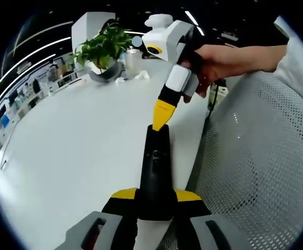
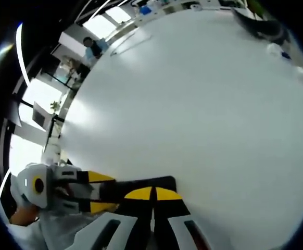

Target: Press the specified remote control buttons in sequence, fully releasing each button before pressing the next.

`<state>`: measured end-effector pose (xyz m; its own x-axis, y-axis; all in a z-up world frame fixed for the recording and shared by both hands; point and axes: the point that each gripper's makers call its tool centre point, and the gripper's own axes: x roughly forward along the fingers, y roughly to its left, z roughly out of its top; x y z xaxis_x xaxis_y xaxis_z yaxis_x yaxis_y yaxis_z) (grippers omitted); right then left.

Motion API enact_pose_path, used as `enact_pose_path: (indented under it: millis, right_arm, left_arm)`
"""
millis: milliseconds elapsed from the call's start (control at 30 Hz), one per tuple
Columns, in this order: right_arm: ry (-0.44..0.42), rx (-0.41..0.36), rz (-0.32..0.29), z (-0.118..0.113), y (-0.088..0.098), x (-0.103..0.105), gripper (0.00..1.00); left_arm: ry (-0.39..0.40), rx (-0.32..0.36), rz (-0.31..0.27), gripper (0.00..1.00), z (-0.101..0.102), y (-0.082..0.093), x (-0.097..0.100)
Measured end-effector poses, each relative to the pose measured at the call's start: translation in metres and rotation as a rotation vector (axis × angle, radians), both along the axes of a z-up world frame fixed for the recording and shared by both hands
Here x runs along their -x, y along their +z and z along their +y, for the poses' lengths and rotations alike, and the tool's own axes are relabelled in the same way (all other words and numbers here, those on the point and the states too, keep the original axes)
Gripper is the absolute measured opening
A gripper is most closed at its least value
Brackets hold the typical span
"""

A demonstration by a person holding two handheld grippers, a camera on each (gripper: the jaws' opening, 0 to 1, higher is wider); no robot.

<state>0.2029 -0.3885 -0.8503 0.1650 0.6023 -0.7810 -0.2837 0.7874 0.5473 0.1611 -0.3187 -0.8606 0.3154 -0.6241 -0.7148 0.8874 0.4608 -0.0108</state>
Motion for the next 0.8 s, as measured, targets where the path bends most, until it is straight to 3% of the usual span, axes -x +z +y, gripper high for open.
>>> enact_pose_path:
  millis: [800]
  right_arm:
    - [-0.006,-0.001,0.017,0.0002,0.0008,0.0005,0.00]
  left_arm:
    - [-0.003,0.001,-0.002,0.24,-0.0004,0.0002,0.0006]
